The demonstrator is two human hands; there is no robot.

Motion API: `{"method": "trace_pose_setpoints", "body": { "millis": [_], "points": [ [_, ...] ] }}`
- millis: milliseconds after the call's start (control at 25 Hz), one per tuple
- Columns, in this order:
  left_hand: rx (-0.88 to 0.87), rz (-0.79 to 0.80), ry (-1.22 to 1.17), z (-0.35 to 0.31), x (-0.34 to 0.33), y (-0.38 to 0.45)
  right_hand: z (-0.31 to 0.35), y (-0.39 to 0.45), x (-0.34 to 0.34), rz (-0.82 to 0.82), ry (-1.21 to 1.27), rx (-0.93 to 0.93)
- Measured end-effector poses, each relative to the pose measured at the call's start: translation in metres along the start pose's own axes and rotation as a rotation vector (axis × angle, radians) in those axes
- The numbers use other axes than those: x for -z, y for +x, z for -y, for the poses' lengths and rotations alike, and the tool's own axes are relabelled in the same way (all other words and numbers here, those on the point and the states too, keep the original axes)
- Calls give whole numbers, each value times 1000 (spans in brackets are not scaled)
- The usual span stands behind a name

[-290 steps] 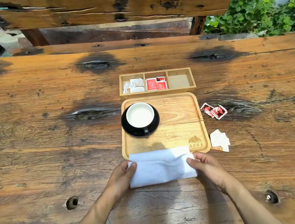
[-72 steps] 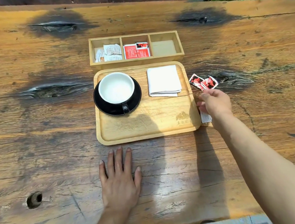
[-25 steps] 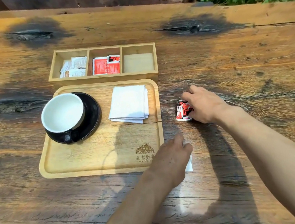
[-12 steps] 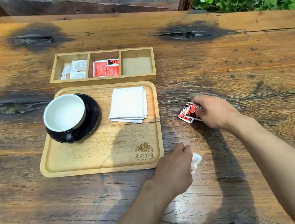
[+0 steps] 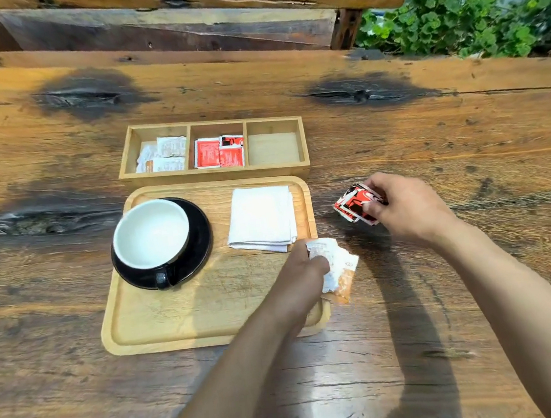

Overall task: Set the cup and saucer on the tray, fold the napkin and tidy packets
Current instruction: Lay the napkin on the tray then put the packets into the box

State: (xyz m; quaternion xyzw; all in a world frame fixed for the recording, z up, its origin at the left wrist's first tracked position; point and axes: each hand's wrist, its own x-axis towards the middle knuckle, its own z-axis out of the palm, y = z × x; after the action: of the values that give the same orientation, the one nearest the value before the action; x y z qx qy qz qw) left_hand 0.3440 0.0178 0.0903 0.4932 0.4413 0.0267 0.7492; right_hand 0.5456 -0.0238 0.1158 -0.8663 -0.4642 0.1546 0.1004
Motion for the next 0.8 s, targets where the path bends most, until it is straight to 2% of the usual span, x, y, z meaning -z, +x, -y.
{"method": "trace_pose_setpoints", "body": {
  "millis": [240, 400, 600, 800],
  "points": [
    [-94, -168, -134, -44, 68, 8, 61, 34, 1, -46, 111, -8],
    [-235, -280, -269, -80, 134, 25, 106, 66, -1, -93, 232, -40],
    [-222, -456, -139, -113, 231, 58, 149, 106, -16, -106, 384, -119],
    [-266, -518, 29, -130, 280, 89, 183, 141, -44, -131, 416, -181]
  ]
}}
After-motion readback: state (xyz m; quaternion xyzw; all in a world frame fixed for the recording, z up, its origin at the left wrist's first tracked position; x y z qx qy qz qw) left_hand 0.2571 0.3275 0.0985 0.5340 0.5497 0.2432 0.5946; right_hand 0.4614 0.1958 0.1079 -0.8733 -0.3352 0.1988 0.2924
